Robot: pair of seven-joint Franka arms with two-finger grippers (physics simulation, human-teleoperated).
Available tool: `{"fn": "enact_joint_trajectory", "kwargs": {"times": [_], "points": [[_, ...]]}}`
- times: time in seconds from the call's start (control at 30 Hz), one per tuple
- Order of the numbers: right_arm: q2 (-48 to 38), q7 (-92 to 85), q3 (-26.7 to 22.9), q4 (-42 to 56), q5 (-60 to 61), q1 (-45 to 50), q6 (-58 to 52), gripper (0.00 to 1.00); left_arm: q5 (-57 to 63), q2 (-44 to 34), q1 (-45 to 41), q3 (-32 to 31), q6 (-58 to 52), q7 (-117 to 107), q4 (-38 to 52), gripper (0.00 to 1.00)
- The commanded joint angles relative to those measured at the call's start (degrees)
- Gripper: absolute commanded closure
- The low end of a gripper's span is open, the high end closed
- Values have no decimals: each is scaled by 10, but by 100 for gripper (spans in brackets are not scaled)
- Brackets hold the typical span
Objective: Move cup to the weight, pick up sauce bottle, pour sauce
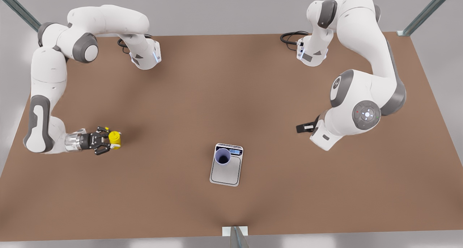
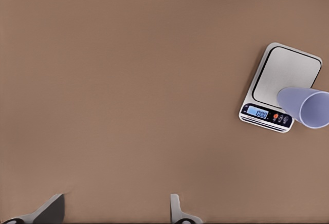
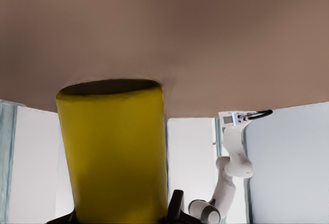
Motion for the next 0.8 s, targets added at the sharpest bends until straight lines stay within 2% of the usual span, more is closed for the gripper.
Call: {"fn": "enact_joint_trajectory", "kwargs": {"times": [0.0,0.07,0.13,0.2,0.27,0.3,0.37,0.43,0.53,0.57,0.63,0.7,0.73,0.77], "points": [[-3,13,1,7,9,3,4,79,29,0,0,0,-4,6,0,0],[-22,78,8,44,23,26,13,79,29,-1,1,37,-13,69,-2,0],[-42,135,8,78,21,59,27,79,27,-1,52,49,-13,175,-4,0],[-57,173,15,99,2,79,58,79,34,-50,59,57,-9,173,-36,0],[-58,225,63,142,-50,82,84,79,91,-122,38,53,27,166,-138,0],[-58,258,85,157,-65,82,97,79,91,-118,38,52,28,166,-138,0],[-53,343,160,211,-145,81,138,79,91,-115,38,52,27,167,-140,0],[-55,360,180,234,-190,93,143,79,91,-114,38,53,27,166,-141,0],[-56,417,250,278,-294,115,181,79,91,-114,38,53,25,166,-141,0],[-56,419,252,282,-309,117,183,79,91,-114,38,53,23,166,-141,0],[-57,440,308,304,-413,126,202,79,91,-114,38,53,22,166,-141,0],[-65,445,322,304,-455,129,218,79,91,-113,38,53,26,166,-141,0],[-65,484,367,305,-525,134,233,79,91,-113,38,53,26,166,-141,0],[-65,512,382,305,-553,144,254,79,91,-113,38,53,24,166,-141,0]]}}
